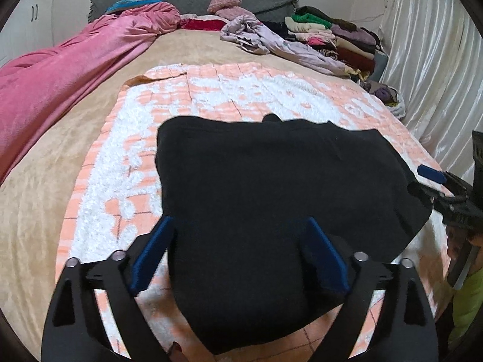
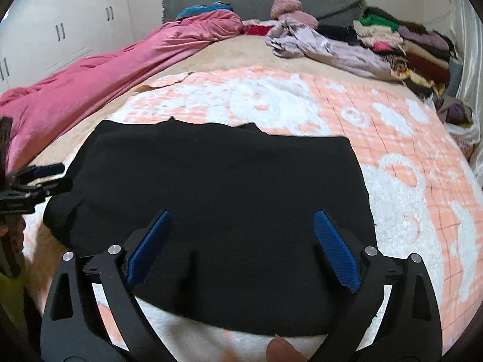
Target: Fold small clothes
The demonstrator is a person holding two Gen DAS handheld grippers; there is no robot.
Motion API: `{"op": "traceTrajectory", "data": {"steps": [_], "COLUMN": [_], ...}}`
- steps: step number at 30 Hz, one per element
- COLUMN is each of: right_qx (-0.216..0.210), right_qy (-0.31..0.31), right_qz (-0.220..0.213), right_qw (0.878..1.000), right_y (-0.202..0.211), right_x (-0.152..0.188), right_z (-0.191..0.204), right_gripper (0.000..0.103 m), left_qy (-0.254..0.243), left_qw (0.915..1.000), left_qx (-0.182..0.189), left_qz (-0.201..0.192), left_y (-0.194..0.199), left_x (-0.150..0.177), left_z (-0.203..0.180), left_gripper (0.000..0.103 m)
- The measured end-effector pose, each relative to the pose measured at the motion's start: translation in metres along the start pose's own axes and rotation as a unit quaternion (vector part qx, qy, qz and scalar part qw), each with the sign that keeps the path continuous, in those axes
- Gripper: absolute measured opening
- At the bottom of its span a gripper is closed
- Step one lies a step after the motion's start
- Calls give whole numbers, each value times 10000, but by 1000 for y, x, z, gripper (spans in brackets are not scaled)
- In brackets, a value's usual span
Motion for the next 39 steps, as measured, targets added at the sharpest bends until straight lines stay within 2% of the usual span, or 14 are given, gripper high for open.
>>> {"op": "traceTrajectory", "data": {"steps": [4,12,23,33,39], "right_qx": [-86,-402,-561,-783,-545], "right_qy": [9,104,534,1315,1918], "right_qz": [-238,-258,-240,-161,-209], "right_qw": [9997,9988,9967,9881,9797], "right_y": [12,20,25,23,20], "right_x": [-2,-4,-4,21,39], "right_z": [20,63,111,161,182], "right_gripper": [93,94,94,94,94], "left_qy": [7,222,481,678,766], "left_qw": [9999,9994,9972,9956,9951], "left_qx": [-87,-149,-381,-531,-533], "left_qz": [-106,-217,-431,-361,-331], "left_y": [8,17,35,31,21], "left_x": [-4,-10,-18,-17,-17], "left_z": [4,22,51,71,77], "left_gripper": [98,98,98,98,98]}}
Point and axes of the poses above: each gripper's, at about its wrist camera, not at the fingertips, and y roughly against the way its jaws point, z to its left, x to its underside, the point moved 6 cm from there along -y, roughly the way its jaws point, and after that the axes turned 13 degrees about x, right-handed, at the moved point
